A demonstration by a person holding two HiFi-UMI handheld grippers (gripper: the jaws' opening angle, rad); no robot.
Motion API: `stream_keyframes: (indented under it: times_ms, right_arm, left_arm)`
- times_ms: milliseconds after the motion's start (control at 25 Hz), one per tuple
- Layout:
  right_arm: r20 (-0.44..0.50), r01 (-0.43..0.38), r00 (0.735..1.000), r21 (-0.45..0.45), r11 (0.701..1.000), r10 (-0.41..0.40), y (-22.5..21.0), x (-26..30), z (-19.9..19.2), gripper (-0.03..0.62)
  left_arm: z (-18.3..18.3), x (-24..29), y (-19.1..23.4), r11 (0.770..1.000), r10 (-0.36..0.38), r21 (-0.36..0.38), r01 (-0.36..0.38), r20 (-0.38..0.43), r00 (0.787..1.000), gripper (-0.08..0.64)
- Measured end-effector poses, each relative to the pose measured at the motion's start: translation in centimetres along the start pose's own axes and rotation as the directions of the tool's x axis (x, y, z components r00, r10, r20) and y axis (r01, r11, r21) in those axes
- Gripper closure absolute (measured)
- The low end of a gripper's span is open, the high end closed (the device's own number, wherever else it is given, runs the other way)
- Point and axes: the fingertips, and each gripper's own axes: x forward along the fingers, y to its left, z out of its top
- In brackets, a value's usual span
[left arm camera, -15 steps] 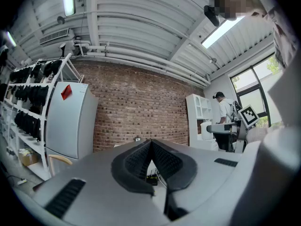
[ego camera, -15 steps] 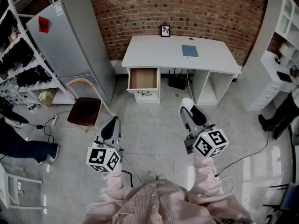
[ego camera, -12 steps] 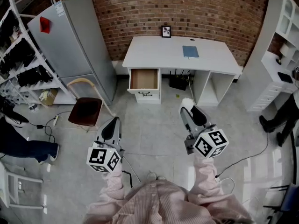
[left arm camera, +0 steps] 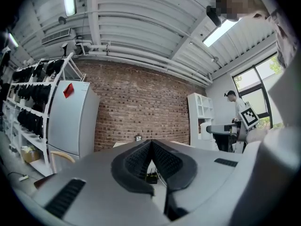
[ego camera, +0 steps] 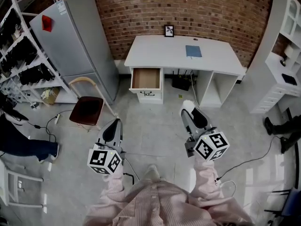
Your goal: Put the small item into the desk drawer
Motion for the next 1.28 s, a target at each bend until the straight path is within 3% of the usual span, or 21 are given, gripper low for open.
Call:
stream_keyframes:
  times_ms: [320,640,1280]
  right_arm:
    - [-0.016,-0.001,1.000,0.010,1.000,0.001,-1.6,2.6,-0.7,0.431]
    - [-0.061,0.011,0.998,0.009,1.000,-0.011,-4.0,8.4,-1.9,0.431]
    - [-0.145,0.046,0.989,0.016,0.999,-0.043,-9.7,25.5,-3.3,0.431]
  left_arm:
    - [-0.7,2.4,1.6,1.000,0.011,-0.009,-0.011,-0.010,1.000,0.560]
    - [-1.8,8.3,5.5,0.999,0.004,-0.051,-0.005,-0.025,1.000,0.560]
    - [-2.9,23.2,16.1,0.993,-0.034,-0.116,0.026,-0.071,0.997,0.560]
